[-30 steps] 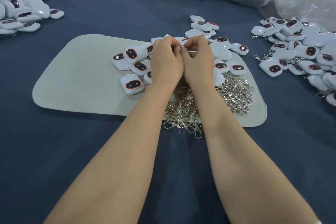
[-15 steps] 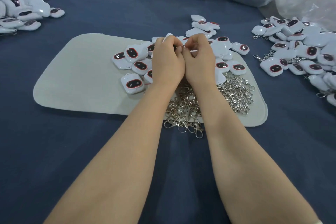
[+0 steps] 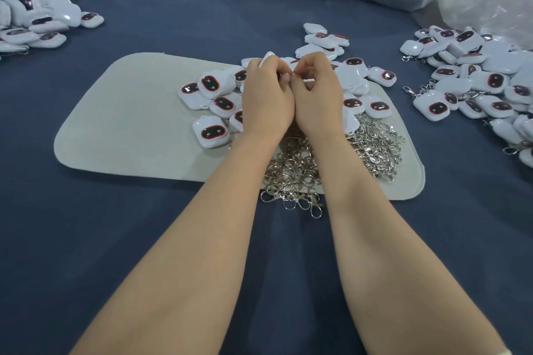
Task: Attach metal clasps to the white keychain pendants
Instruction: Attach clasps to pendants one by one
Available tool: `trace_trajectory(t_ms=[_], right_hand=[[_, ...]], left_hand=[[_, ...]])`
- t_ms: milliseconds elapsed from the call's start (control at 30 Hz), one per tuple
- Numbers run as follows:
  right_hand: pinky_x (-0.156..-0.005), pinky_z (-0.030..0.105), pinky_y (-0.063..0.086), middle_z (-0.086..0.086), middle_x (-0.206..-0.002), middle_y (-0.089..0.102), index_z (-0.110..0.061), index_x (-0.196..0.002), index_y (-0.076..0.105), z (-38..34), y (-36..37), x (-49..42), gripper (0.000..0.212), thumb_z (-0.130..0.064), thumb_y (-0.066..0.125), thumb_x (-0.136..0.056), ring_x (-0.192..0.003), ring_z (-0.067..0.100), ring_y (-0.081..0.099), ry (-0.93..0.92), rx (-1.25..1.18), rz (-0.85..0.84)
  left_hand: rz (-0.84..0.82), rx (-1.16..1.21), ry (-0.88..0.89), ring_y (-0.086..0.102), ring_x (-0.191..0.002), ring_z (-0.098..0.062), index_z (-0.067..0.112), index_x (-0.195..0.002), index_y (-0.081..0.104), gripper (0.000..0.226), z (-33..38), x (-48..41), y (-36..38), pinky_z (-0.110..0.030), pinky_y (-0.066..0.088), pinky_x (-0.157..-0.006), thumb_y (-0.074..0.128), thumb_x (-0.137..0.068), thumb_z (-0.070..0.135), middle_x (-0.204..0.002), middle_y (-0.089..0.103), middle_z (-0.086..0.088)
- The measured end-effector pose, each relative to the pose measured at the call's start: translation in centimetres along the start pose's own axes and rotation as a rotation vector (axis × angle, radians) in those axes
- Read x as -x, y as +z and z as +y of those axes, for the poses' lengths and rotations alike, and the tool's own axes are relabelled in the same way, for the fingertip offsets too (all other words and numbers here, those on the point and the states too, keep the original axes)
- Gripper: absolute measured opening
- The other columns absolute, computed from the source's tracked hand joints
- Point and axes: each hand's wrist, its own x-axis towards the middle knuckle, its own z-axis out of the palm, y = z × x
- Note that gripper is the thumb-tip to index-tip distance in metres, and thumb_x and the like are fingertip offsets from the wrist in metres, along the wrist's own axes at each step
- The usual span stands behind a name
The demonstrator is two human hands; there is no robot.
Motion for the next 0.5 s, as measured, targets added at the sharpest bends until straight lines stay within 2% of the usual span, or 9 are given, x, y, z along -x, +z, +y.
trace_trajectory(t_ms=[133, 367, 500], right_hand=[[-0.061, 0.009, 0.036, -0.014, -0.069, 0.052, -0.019, -0.082, 0.047, -0.08, 0.14, -0.1, 0.017, -0.004, 0.055, -0.083, -0.059, -0.003, 0.046, 0.043, -0.032, 0.052], [-0.075, 0.028, 0.045, -0.011, -0.074, 0.056, -0.026, -0.075, 0.046, -0.19, 0.2, -0.19, 0.025, -0.005, 0.056, -0.082, -0.071, 0.01, 0.053, 0.095, -0.076, 0.09], [-0.072, 0.027, 0.046, -0.003, -0.08, 0.06, -0.025, -0.077, 0.049, 0.01, -0.04, -0.35, 0.023, -0.006, 0.057, -0.085, -0.07, 0.011, 0.054, 0.107, -0.112, 0.054]], left_hand=[[0.008, 0.02, -0.005, 0.043, -0.083, -0.009, 0.008, -0.1, 0.064, 0.018, 0.14, 0.05, 0.1, -0.014, 0.03, -0.07, 0.048, -0.092, 0.004, -0.112, 0.055, -0.009], [0.002, 0.012, -0.011, 0.044, -0.083, -0.01, 0.008, -0.097, 0.065, 0.018, 0.03, -0.01, 0.08, -0.017, 0.034, -0.071, 0.049, -0.089, 0.004, -0.109, 0.058, -0.009], [-0.003, 0.004, -0.006, 0.043, -0.082, -0.01, 0.008, -0.098, 0.064, 0.017, -0.01, -0.08, 0.01, -0.016, 0.032, -0.07, 0.049, -0.091, 0.005, -0.11, 0.057, -0.01]])
